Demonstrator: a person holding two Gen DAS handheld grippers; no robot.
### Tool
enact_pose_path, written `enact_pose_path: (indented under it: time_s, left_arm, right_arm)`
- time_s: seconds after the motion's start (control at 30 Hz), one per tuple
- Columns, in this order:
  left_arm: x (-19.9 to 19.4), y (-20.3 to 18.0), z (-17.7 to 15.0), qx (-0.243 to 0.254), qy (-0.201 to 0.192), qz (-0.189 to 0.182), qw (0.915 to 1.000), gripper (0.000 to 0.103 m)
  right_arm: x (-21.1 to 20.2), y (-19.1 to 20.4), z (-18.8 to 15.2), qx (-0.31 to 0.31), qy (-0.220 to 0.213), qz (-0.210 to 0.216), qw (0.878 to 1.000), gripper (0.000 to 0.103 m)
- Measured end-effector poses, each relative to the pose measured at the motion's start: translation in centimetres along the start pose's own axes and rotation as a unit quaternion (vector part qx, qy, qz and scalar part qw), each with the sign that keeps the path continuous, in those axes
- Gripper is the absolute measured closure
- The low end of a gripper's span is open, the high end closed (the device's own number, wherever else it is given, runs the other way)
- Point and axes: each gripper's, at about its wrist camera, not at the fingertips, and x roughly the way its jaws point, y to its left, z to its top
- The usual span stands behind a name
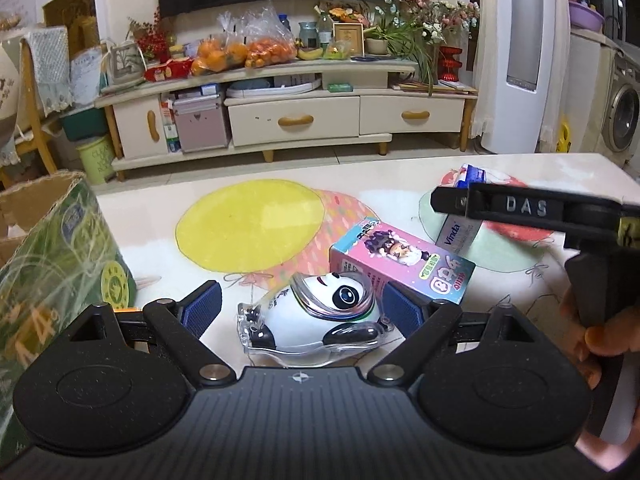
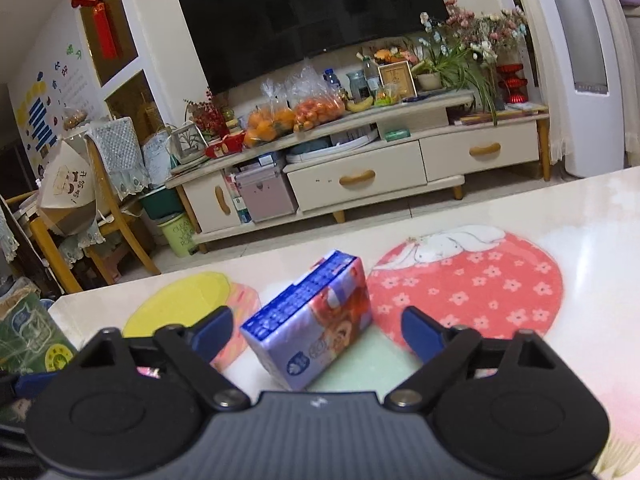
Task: Organize rigid objects
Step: 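Close the right tool on the blue tissue pack while the left tool approaches the silver panda toy, then grasp the silver panda toy with the left tool while the right tool holds the tissue pack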
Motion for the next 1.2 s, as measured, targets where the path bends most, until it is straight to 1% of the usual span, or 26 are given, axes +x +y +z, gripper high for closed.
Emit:
enact_pose_path:
  time_s: [0.07, 0.13, 0.2, 0.27, 0.3, 0.33, 0.4, 0.53, 0.63, 0.7, 0.77, 0.8, 0.83, 0.87, 0.93, 1.2]
  left_arm:
    - [0.4, -0.4, 0.1, 0.005, 0.000, 0.007, 1.0000, 0.000]
    - [0.8, -0.8, 0.1, 0.008, -0.003, 0.014, 0.9999, 0.000]
    - [1.1, -1.0, -0.1, 0.021, -0.005, 0.019, 0.9996, 0.000]
    - [1.0, -1.4, -0.1, 0.036, -0.008, 0.019, 0.9991, 0.006]
    - [1.1, -1.5, -0.1, 0.034, -0.008, 0.022, 0.9991, 0.006]
    - [1.2, -1.5, -0.2, 0.029, -0.009, 0.024, 0.9993, 0.006]
    - [1.2, -1.6, -0.3, 0.032, -0.012, 0.027, 0.9991, 0.006]
    - [0.8, -1.4, -1.0, 0.028, -0.019, 0.031, 0.9989, 0.007]
    - [0.1, -1.6, -1.4, 0.017, -0.024, 0.033, 0.9990, 0.007]
    - [-0.3, -1.6, -1.6, 0.014, -0.027, 0.034, 0.9990, 0.008]
    - [-0.7, -1.4, -1.7, 0.010, -0.029, 0.034, 0.9989, 0.009]
    - [-0.9, -1.3, -1.7, 0.006, -0.031, 0.026, 0.9992, 0.024]
    - [-1.1, -1.2, -1.7, -0.003, -0.029, 0.017, 0.9994, 0.024]
    - [-1.4, -1.2, -1.6, -0.010, -0.028, 0.018, 0.9994, 0.026]
    - [-1.7, -1.3, -1.8, -0.009, -0.031, 0.015, 0.9994, 0.026]
    - [-3.8, -0.8, -3.0, -0.024, -0.031, -0.003, 0.9992, 0.027]
  right_arm:
    - [0.3, -0.2, 0.2, 0.001, 0.004, -0.007, 1.000, 0.016]
    - [0.5, -0.4, 0.4, 0.003, 0.007, -0.014, 1.000, 0.019]
    - [0.8, -0.5, 0.5, 0.005, 0.015, -0.019, 1.000, 0.030]
    - [1.1, -0.8, 0.5, 0.011, 0.031, -0.018, 0.999, 0.057]
    - [1.3, -1.0, 0.5, 0.014, 0.036, -0.017, 0.999, 0.061]
    - [1.2, -1.2, 0.5, 0.015, 0.036, -0.015, 0.999, 0.065]
    - [1.0, -1.4, 0.6, 0.006, 0.034, -0.019, 0.999, 0.067]
    - [0.7, -1.4, 0.7, -0.023, 0.035, -0.012, 0.999, 0.076]
    - [0.4, -1.1, 0.5, -0.052, 0.045, 0.006, 0.998, 0.080]
    - [0.3, -0.7, 0.3, -0.064, 0.051, 0.015, 0.997, 0.080]
    - [-0.1, -0.4, 0.1, -0.077, 0.056, 0.040, 0.995, 0.080]
    - [-0.4, -0.2, -0.1, -0.084, 0.057, 0.051, 0.994, 0.080]
    - [-0.7, 0.1, -0.4, -0.097, 0.063, 0.051, 0.992, 0.080]
    - [-0.9, 0.3, -0.6, -0.105, 0.066, 0.054, 0.991, 0.081]
    - [-1.6, 0.6, -1.1, -0.113, 0.072, 0.073, 0.988, 0.081]
    - [-3.7, 2.2, -2.7, -0.136, 0.083, 0.109, 0.981, 0.081]
